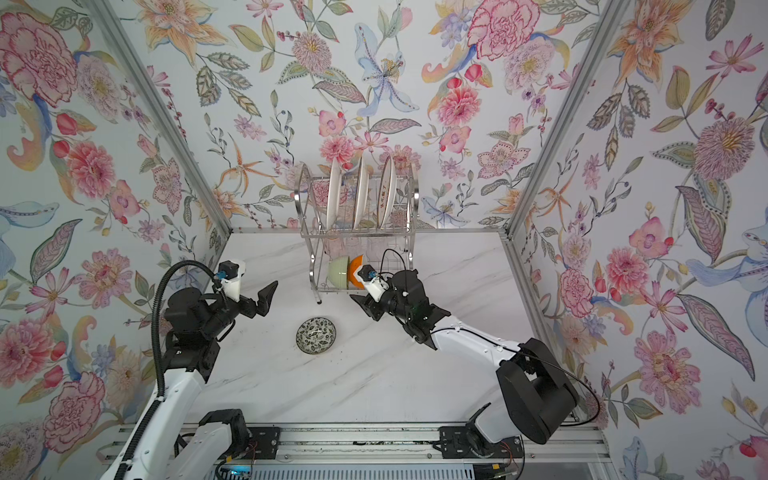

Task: Unload the mixed dishes from the dish rack
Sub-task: 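Move the right gripper to the orange bowl's rim in the rack, then close the right gripper on the orange bowl's rim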

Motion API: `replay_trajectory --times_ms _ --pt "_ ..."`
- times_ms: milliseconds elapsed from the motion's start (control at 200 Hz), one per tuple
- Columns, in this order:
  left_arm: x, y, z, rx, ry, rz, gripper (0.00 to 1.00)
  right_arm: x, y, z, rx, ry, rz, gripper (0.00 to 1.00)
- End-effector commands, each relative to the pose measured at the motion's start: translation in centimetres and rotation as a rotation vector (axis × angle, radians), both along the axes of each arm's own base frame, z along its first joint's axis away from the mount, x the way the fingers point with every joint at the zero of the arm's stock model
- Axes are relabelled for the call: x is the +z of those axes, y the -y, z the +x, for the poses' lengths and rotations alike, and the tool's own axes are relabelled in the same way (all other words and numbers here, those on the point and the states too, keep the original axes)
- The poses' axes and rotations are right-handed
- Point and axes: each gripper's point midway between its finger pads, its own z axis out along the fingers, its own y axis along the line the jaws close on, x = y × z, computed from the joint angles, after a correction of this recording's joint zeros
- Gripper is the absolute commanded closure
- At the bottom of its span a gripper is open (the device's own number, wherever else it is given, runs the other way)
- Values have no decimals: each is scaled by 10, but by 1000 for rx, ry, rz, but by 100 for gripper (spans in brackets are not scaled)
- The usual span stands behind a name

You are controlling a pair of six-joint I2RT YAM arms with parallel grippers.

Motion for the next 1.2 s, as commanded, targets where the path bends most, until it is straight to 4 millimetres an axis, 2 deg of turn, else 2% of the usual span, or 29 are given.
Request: replay_trajectory --times_ms 0,275,455,621,971,1196 --pt "1 20 -9 -99 38 22 1 10 11 11 -46 -69 120 46" --pt "-22 49 -13 -180 3 46 1 -6 25 41 -89 -202 194 46" --pt "-43 63 -11 -207 -51 76 1 -14 18 52 -63 -238 206 47" --pt "-53 72 -12 -237 -73 77 1 -18 9 62 -41 -259 220 46" --pt "-66 71 -12 -231 -97 102 1 -34 -1 90 -55 -335 267 47" --pt "-70 68 -11 -217 -100 120 1 -44 -6 100 -61 -367 281 48"
